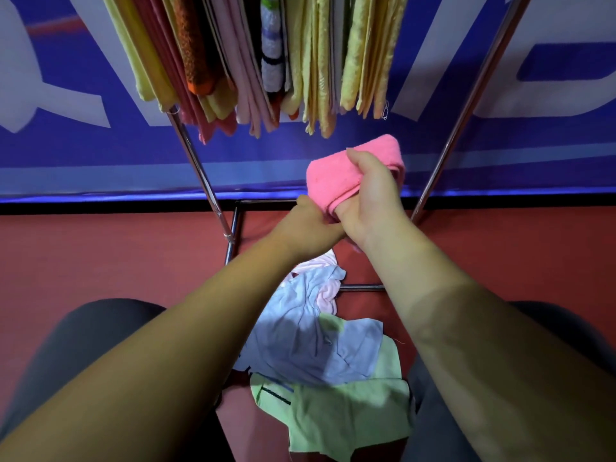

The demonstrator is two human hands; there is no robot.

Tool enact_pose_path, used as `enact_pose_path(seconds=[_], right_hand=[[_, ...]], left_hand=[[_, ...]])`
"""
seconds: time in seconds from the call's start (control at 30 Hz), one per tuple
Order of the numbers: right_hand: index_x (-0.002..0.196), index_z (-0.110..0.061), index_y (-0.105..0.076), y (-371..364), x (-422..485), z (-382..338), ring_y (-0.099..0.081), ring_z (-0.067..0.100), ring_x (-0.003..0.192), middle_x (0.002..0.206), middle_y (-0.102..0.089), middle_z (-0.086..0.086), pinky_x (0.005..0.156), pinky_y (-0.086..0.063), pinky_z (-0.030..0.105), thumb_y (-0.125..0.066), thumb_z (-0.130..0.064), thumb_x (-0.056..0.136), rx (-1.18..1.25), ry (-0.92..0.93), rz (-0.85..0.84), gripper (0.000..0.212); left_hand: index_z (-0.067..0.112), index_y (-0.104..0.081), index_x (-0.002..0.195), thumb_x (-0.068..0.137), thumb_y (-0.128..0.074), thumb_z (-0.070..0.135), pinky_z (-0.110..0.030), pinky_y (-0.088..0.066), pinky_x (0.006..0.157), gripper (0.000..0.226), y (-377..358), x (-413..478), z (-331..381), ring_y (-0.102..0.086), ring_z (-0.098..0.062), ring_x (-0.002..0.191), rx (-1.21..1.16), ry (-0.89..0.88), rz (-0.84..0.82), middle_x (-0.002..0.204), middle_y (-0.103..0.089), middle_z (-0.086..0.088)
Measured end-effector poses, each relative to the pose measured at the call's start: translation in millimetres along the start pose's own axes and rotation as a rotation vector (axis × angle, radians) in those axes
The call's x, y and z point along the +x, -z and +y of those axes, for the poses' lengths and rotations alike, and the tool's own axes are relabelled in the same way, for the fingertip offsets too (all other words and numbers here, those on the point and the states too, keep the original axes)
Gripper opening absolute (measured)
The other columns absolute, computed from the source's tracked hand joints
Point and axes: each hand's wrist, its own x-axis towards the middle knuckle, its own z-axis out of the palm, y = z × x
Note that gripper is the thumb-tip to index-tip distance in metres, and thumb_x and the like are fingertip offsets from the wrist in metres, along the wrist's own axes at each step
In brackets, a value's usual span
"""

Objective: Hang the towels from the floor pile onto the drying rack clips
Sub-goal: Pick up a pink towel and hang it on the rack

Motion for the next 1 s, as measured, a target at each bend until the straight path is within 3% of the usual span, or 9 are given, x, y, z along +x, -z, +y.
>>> enact_pose_path(seconds=[0.1,0.23,0.37,0.43,0.53,0.63,0.8,0.93,1.0], right_hand=[[0.127,-0.012,-0.065,-6.3,1.3,2.8,-0.074,0.027,0.101,0.115,-0.074,0.009,0.088,-0.063,0.049,-0.069,-0.005,0.098,0.05,0.046,-0.02,0.031],[0.108,-0.012,-0.06,-5.8,4.5,-4.0,-0.065,0.033,0.103,0.105,-0.065,0.014,0.103,-0.053,0.058,-0.058,-0.007,0.101,0.071,0.033,-0.14,0.008],[0.115,-0.001,-0.062,1.1,1.2,-17.6,-0.066,0.039,0.105,0.11,-0.067,0.019,0.112,-0.046,0.063,-0.036,0.005,0.093,0.115,-0.008,-0.128,0.035],[0.104,0.002,-0.063,6.0,2.6,-21.9,-0.068,0.04,0.106,0.106,-0.067,0.019,0.112,-0.046,0.065,-0.026,0.01,0.089,0.097,-0.047,-0.082,0.041],[0.081,-0.001,-0.05,13.1,7.8,-24.3,-0.063,0.03,0.094,0.093,-0.052,0.016,0.116,-0.045,0.06,-0.025,0.014,0.095,-0.112,-0.122,0.06,0.032],[0.095,0.002,-0.054,23.1,7.6,-17.0,-0.067,0.036,0.114,0.114,-0.059,0.023,0.103,-0.055,0.047,-0.029,0.016,0.099,-0.352,-0.192,0.114,0.028],[0.099,-0.022,-0.066,40.3,-5.5,-2.6,-0.068,0.017,0.078,0.092,-0.066,-0.002,0.085,-0.057,0.042,-0.063,-0.028,0.105,-0.824,-0.398,0.058,0.009],[0.119,-0.026,-0.058,48.1,1.3,1.2,-0.069,0.024,0.082,0.1,-0.067,0.003,0.064,-0.057,0.036,-0.068,-0.05,0.096,-1.11,-0.324,0.19,0.034],[0.121,-0.024,-0.063,52.6,10.7,3.3,-0.071,0.032,0.1,0.117,-0.069,0.009,0.081,-0.062,0.043,-0.066,-0.065,0.087,-1.336,-0.237,0.278,0.053]], left_hand=[[0.012,-0.062,0.109,0.084,-0.068,0.039,-0.023,-0.041,0.058,0.036,-9.3,10.5,-4.1,-0.065,-0.015,0.081,-0.089,0.021,0.158,0.099,-0.064,-0.008],[0.003,-0.054,0.106,0.091,-0.057,0.015,-0.035,-0.04,0.067,0.02,-10.4,21.2,-4.9,-0.06,-0.033,0.087,-0.1,0.107,0.33,0.1,-0.066,-0.012],[0.01,-0.054,0.095,0.093,-0.054,0.012,-0.036,-0.036,0.066,0.003,-2.2,22.8,-2.9,-0.057,-0.036,0.083,-0.048,0.082,0.454,0.092,-0.065,-0.011],[0.011,-0.055,0.097,0.094,-0.052,0.014,-0.039,-0.038,0.064,0.005,2.8,20.2,-2.3,-0.056,-0.035,0.082,-0.032,0.052,0.522,0.09,-0.065,-0.009],[0.015,-0.053,0.105,0.095,-0.047,0.016,-0.042,-0.043,0.065,0.012,8.5,12.2,1.6,-0.058,-0.035,0.084,0.0,-0.005,0.608,0.092,-0.065,-0.003],[0.025,-0.051,0.113,0.093,-0.043,0.019,-0.041,-0.039,0.066,0.022,15.1,2.3,9.9,-0.055,-0.028,0.087,0.072,-0.064,0.663,0.098,-0.063,0.005],[0.031,-0.056,0.122,0.1,-0.047,0.03,-0.04,-0.038,0.07,0.024,26.0,-3.0,20.8,-0.061,-0.029,0.097,0.135,-0.178,0.628,0.11,-0.069,0.006],[0.031,-0.057,0.128,0.098,-0.054,0.034,-0.043,-0.047,0.072,0.031,27.1,-7.2,27.1,-0.064,-0.033,0.103,0.271,-0.291,0.595,0.114,-0.071,0.003],[0.032,-0.059,0.129,0.098,-0.056,0.037,-0.043,-0.048,0.073,0.031,27.5,-8.9,29.0,-0.065,-0.032,0.102,0.298,-0.325,0.583,0.112,-0.072,0.004]])
